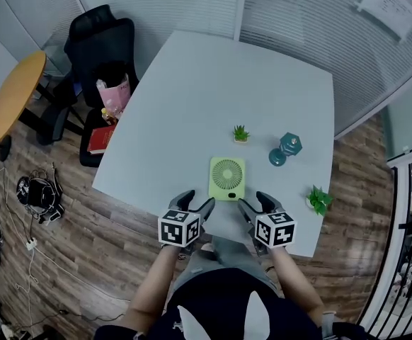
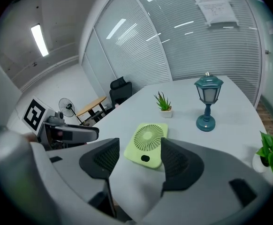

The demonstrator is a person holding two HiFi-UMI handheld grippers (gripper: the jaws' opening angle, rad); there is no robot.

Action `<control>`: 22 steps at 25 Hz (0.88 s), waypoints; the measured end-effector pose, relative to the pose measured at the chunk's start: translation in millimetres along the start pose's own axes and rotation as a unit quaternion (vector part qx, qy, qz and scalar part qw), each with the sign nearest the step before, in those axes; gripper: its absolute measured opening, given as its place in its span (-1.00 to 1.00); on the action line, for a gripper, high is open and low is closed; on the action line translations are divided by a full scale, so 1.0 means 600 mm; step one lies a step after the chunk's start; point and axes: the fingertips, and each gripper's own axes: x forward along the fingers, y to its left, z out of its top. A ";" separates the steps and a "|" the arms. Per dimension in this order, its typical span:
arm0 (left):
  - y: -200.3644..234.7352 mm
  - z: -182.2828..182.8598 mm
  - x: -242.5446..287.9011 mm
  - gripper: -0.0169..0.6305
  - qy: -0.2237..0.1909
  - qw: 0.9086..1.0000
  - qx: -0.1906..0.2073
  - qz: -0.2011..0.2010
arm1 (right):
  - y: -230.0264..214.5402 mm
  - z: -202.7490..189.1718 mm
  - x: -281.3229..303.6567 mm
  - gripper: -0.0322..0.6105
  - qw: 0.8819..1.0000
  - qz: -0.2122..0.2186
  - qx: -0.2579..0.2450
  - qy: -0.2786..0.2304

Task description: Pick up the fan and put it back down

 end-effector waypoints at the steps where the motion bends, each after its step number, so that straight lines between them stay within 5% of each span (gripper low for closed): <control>1: 0.002 -0.001 0.007 -0.11 0.004 1.000 -0.004 -0.001 | -0.005 -0.002 0.006 -0.09 1.000 0.002 0.002 0.006; 22: 0.036 -0.026 0.121 -0.11 0.080 0.996 -0.048 0.004 | -0.052 -0.041 0.114 -0.02 0.991 0.056 0.018 0.121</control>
